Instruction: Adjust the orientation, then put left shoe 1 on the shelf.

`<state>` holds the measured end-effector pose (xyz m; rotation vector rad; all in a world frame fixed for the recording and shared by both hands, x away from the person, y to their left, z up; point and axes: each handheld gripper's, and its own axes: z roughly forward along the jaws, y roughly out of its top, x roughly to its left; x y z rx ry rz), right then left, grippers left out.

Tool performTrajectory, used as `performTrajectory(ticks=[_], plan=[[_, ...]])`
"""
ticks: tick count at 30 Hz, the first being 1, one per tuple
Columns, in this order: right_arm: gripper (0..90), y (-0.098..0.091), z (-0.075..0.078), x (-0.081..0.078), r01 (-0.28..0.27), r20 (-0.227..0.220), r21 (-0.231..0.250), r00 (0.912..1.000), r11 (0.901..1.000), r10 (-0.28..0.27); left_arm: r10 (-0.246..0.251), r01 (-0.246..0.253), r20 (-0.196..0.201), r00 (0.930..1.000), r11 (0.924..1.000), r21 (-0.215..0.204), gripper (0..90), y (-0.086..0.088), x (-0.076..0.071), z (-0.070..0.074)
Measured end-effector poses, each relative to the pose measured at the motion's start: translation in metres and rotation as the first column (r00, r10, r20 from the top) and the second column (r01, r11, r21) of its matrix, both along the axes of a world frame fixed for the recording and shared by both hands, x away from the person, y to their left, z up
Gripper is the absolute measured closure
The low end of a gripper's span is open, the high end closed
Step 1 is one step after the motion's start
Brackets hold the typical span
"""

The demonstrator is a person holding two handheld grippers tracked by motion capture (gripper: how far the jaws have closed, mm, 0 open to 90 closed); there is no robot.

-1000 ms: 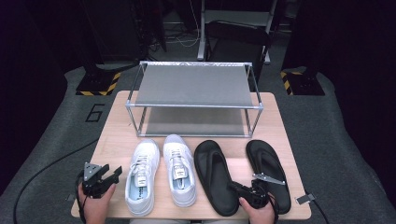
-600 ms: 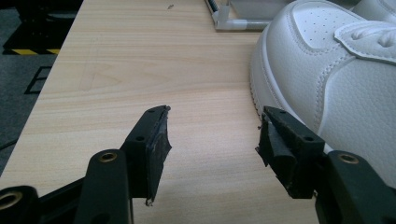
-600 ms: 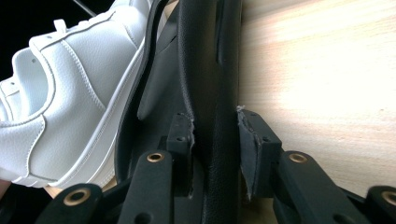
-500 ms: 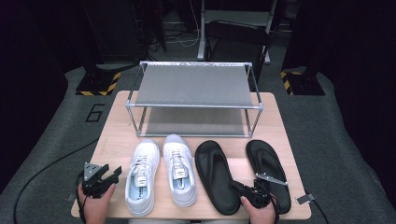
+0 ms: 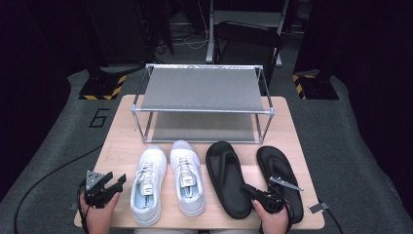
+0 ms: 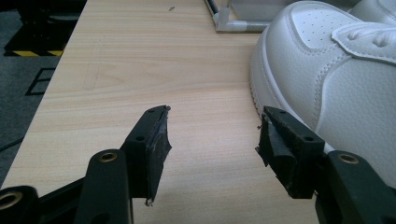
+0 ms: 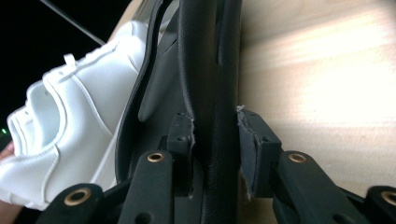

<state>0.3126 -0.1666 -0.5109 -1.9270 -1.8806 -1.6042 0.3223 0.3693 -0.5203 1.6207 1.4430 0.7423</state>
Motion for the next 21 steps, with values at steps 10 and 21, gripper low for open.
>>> performTrajectory(ticks=[10,21], plan=[[67.7,0.001,0.011,0.017,0.048,-0.003,0.033,0.9989,0.9983,-0.048,-0.002,0.002,-0.001,1.0000,1.0000,-0.001,42.2,-0.001,0.002,0.000],[67.6,0.016,0.019,0.044,0.071,0.009,0.036,0.9974,0.9968,-0.071,-0.015,0.015,-0.006,0.9999,0.9999,-0.005,42.1,0.001,0.002,0.002]])
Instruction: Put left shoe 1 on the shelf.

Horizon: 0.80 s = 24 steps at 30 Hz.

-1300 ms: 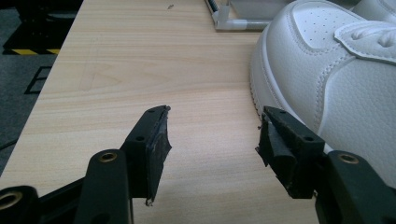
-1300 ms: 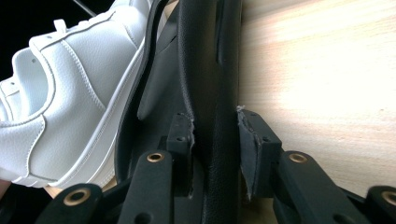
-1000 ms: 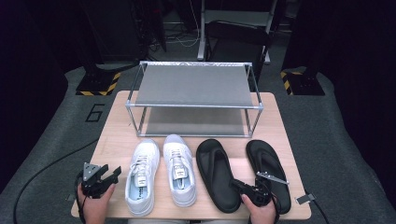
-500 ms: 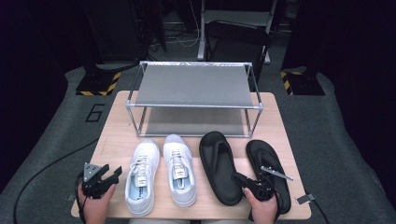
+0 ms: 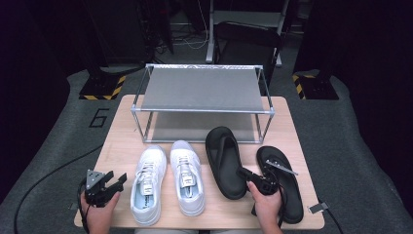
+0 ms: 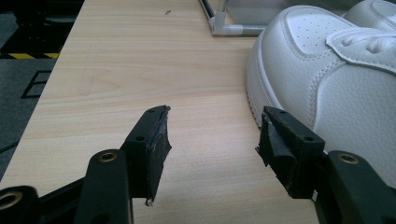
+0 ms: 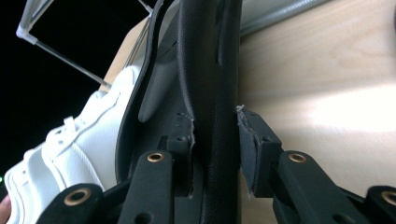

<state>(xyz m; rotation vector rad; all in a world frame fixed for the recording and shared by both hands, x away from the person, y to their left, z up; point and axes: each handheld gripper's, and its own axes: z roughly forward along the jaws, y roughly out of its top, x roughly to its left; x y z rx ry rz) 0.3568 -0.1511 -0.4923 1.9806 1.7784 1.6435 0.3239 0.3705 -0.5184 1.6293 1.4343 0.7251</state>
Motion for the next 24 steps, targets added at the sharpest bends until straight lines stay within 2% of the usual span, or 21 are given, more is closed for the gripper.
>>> performTrajectory(ticks=[3,4,5,12,14,19,23,24], plan=[[67.6,0.004,0.002,0.009,0.008,0.007,0.011,0.9999,0.9999,-0.009,0.001,-0.001,0.003,1.0000,1.0000,0.000,42.1,0.000,0.000,0.000],[67.6,0.004,0.003,0.012,0.008,0.011,0.002,0.9999,1.0000,-0.008,0.001,-0.001,0.002,1.0000,1.0000,0.000,42.1,0.000,0.000,0.000],[67.6,0.006,0.003,0.016,0.010,0.003,0.017,0.9999,0.9998,-0.010,0.001,-0.001,0.002,1.0000,1.0000,0.000,42.1,0.000,0.000,0.000],[67.6,0.013,0.000,0.036,0.017,0.010,-0.011,0.9998,0.9998,-0.017,-0.001,0.001,0.002,1.0000,1.0000,0.000,42.1,0.000,0.000,0.000],[67.6,0.013,-0.001,0.041,0.024,0.002,-0.005,0.9997,0.9997,-0.024,0.004,-0.004,0.013,0.9999,1.0000,-0.003,42.1,0.000,0.001,-0.001],[67.6,0.016,-0.004,0.054,0.044,0.007,0.034,0.9990,0.9985,-0.044,-0.003,0.003,0.003,1.0000,1.0000,-0.001,42.1,0.001,0.000,0.000],[67.6,0.019,-0.005,0.060,0.051,0.006,0.024,0.9986,0.9984,-0.052,-0.003,0.003,0.004,1.0000,1.0000,-0.004,42.1,0.001,0.001,0.000],[67.6,0.020,-0.007,0.064,0.063,-0.014,0.042,0.9979,0.9971,-0.063,-0.002,0.002,0.004,1.0000,1.0000,-0.005,42.1,0.001,0.001,0.000]])
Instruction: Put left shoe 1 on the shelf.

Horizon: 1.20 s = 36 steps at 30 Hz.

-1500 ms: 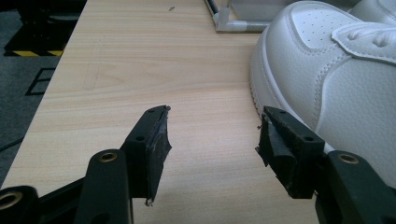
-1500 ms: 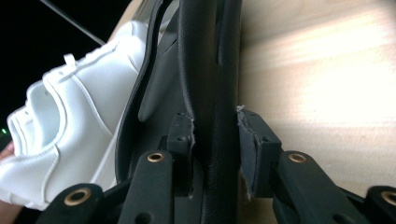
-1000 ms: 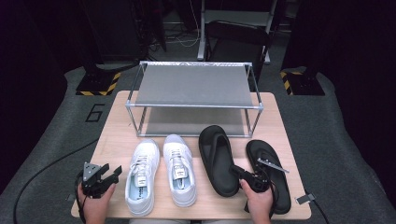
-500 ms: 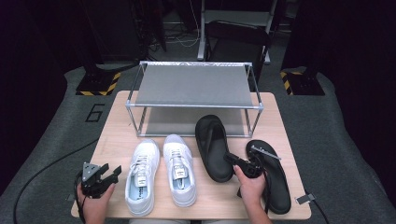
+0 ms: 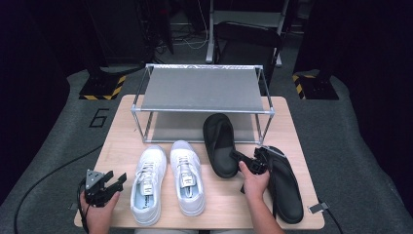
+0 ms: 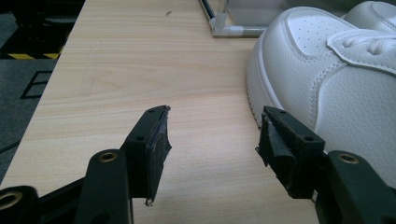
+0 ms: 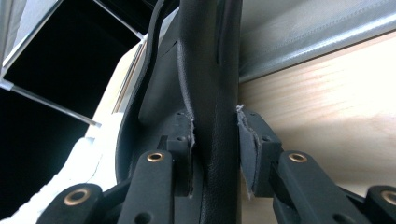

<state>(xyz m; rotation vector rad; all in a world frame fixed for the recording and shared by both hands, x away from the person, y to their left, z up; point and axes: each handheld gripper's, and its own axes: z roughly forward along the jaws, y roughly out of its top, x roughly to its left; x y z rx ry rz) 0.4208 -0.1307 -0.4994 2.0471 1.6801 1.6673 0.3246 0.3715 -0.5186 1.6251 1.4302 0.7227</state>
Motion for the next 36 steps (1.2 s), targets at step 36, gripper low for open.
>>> performTrajectory(ticks=[36], plan=[[67.6,0.035,-0.002,0.060,0.024,0.009,-0.049,0.9997,0.9985,-0.024,0.002,-0.002,-0.004,1.0000,1.0000,-0.008,42.1,0.002,0.001,-0.001]])
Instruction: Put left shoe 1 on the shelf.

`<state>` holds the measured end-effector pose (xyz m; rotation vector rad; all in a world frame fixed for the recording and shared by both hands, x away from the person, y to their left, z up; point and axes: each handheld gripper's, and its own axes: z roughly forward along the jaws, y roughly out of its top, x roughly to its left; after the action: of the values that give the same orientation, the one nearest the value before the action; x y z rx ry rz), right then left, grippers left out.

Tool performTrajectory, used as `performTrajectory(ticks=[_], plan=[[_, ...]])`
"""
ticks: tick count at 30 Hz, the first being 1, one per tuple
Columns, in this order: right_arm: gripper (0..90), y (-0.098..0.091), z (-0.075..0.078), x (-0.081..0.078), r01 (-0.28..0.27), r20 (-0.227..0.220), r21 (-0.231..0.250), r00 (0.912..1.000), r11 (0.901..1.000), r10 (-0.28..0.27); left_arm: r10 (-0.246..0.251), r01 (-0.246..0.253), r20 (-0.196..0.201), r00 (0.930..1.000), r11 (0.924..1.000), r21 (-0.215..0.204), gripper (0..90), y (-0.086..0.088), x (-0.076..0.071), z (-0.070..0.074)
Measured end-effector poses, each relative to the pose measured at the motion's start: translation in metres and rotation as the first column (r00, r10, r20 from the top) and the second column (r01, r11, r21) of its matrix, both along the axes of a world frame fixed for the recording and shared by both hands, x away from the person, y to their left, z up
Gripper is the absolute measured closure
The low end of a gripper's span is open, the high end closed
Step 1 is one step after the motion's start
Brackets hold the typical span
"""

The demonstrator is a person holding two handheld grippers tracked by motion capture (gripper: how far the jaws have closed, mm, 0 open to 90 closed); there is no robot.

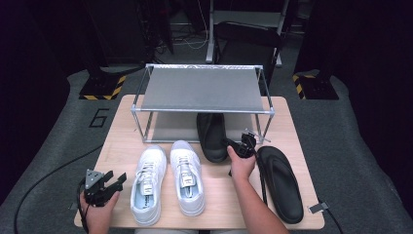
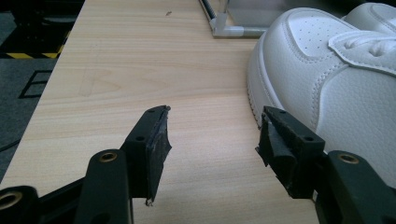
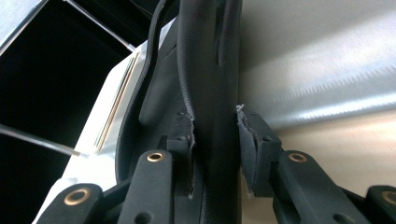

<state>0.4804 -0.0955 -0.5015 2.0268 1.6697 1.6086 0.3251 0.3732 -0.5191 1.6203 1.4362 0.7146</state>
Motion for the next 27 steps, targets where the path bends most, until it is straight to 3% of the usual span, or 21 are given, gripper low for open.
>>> performTrajectory(ticks=[1,2,3,4,7,10,11,13,14,15,16,17,21,23,24,25,26,27], plan=[[67.6,0.003,0.002,0.004,0.010,-0.019,0.039,0.9998,0.9992,-0.010,0.000,0.000,0.000,1.0000,1.0000,0.000,42.1,0.000,0.000,0.000],[67.6,0.003,0.002,0.008,0.003,-0.008,0.030,1.0000,0.9996,-0.002,0.003,-0.003,0.002,1.0000,1.0000,-0.001,42.2,0.000,0.000,0.000],[67.6,0.006,0.001,0.013,0.013,-0.023,0.050,0.9997,0.9987,-0.012,0.005,-0.005,0.001,1.0000,1.0000,-0.004,42.1,0.001,0.000,0.000],[67.6,0.006,0.001,0.017,0.020,-0.023,0.032,0.9996,0.9993,-0.019,0.003,-0.003,-0.002,1.0000,1.0000,-0.003,42.1,0.001,0.000,0.000],[67.6,0.009,0.000,0.024,0.023,-0.022,0.047,0.9995,0.9986,-0.022,0.005,-0.005,-0.001,1.0000,1.0000,-0.002,42.2,0.001,0.001,0.000],[67.6,0.014,-0.001,0.035,0.024,-0.014,0.011,0.9996,0.9997,-0.024,0.011,-0.011,0.010,0.9999,0.9999,-0.007,42.1,0.000,0.001,-0.001],[67.6,0.016,-0.002,0.038,0.027,0.011,0.010,0.9996,0.9996,-0.027,0.011,-0.011,0.010,0.9999,0.9999,-0.007,42.1,0.000,0.001,-0.001],[67.5,0.018,-0.002,0.042,0.038,-0.027,0.037,0.9990,0.9986,-0.037,0.011,-0.011,0.012,0.9999,0.9999,-0.009,42.1,0.001,0.000,-0.001],[67.6,0.018,-0.004,0.045,0.031,-0.008,0.027,0.9995,0.9991,-0.031,0.014,-0.014,0.011,0.9998,0.9999,-0.008,42.1,0.001,0.000,-0.001],[67.5,0.020,-0.004,0.047,0.039,-0.012,0.060,0.9992,0.9974,-0.039,0.015,-0.015,0.012,0.9998,0.9999,-0.009,42.1,0.001,0.001,-0.002],[67.5,0.019,-0.008,0.051,0.040,0.029,0.037,0.9987,0.9985,-0.041,0.007,-0.007,-0.002,1.0000,0.9999,-0.008,42.1,0.002,0.000,-0.001],[67.5,0.021,-0.006,0.051,0.039,-0.005,0.068,0.9993,0.9970,-0.038,0.008,-0.008,-0.001,1.0000,0.9999,-0.008,42.1,0.002,0.000,-0.001],[67.5,0.028,-0.010,0.060,0.033,0.014,0.005,0.9994,0.9994,-0.033,0.008,-0.008,-0.002,1.0000,0.9999,-0.009,42.1,0.002,0.001,-0.002],[67.5,0.029,-0.014,0.062,0.046,0.019,0.031,0.9987,0.9985,-0.047,0.007,-0.007,-0.002,1.0000,0.9999,-0.011,42.2,0.003,0.000,-0.001],[67.5,0.031,-0.013,0.062,0.062,-0.026,0.058,0.9978,0.9964,-0.060,0.010,-0.010,0.000,1.0000,0.9999,-0.014,42.2,0.003,0.000,-0.001],[67.5,0.032,-0.013,0.062,0.067,-0.035,0.066,0.9973,0.9956,-0.065,0.010,-0.010,0.000,0.9999,0.9998,-0.015,42.1,0.003,0.000,-0.001],[67.5,0.032,-0.015,0.063,0.069,-0.028,0.056,0.9973,0.9960,-0.068,0.012,-0.012,0.000,0.9999,0.9998,-0.017,42.1,0.004,-0.001,-0.001],[67.6,0.032,-0.018,0.065,0.070,0.007,0.031,0.9975,0.9971,-0.070,0.016,-0.016,0.007,0.9998,0.9996,-0.021,42.1,0.004,-0.001,-0.001]])
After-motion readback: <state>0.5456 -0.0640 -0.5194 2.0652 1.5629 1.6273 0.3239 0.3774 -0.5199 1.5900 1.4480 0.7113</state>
